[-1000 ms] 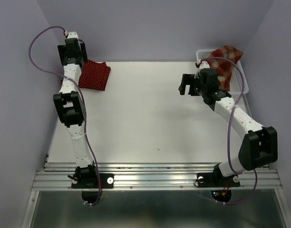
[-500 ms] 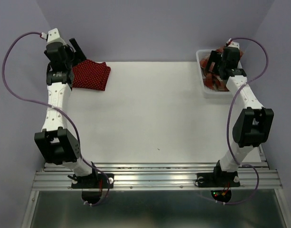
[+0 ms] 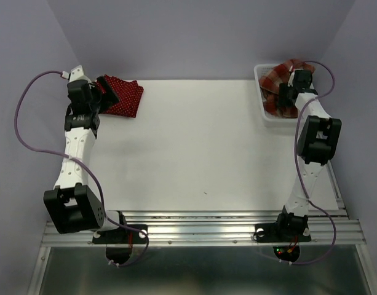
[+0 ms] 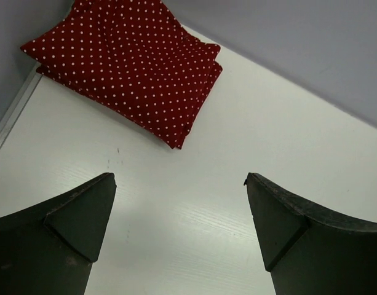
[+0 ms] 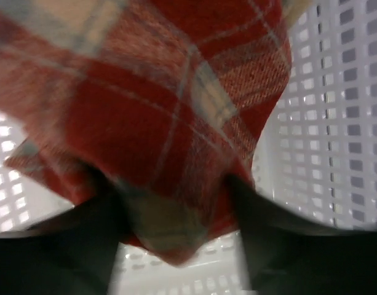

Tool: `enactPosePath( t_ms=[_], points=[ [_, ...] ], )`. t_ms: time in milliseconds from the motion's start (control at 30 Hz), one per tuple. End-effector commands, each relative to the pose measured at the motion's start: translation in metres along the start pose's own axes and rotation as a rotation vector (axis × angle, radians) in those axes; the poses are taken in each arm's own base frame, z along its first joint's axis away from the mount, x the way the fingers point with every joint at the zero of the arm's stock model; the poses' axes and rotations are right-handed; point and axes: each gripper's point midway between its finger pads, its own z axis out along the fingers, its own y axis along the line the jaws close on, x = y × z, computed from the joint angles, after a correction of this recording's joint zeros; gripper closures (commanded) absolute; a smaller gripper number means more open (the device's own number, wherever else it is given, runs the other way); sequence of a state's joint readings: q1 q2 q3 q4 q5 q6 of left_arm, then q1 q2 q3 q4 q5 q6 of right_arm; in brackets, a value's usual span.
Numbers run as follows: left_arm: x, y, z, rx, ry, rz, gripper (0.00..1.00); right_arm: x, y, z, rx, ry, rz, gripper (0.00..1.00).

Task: Fold and stack the skirts
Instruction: Grab the skirt from the pile, then move the skirt to the center of the board

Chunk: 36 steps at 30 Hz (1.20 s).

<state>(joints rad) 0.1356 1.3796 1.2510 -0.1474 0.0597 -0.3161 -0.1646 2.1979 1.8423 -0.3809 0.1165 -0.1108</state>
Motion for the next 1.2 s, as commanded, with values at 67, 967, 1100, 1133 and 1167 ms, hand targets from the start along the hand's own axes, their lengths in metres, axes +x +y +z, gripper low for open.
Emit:
enactPosePath(
  t_ms=[67,967,1100,1133,1167],
  points=[
    [-0.058,-0.02,-0.043,0.054,-0.185,-0.021,0.01,-0.057,0.0,-0.004,-0.073,-0.123,0.004,0.9],
    [-0.035,-0.043,-0.097,0.254,-0.261,-0.159,0.01,-0.242,0.205,-0.546,-1.266,-1.125,-0.191,0.93],
    [-0.031,-0.025,-0.104,0.158,-0.269,-0.218,0.01,-0.221,0.21,-0.533,-1.3,-1.033,-0.15,0.93],
    [-0.027,-0.02,-0.104,0.136,-0.258,-0.228,0.01,-0.213,0.211,-0.519,-1.273,-1.0,-0.143,0.93],
    [-0.022,-0.013,-0.103,0.099,-0.249,-0.25,0.01,-0.195,0.209,-0.488,-1.193,-0.94,-0.102,0.93]
  ],
)
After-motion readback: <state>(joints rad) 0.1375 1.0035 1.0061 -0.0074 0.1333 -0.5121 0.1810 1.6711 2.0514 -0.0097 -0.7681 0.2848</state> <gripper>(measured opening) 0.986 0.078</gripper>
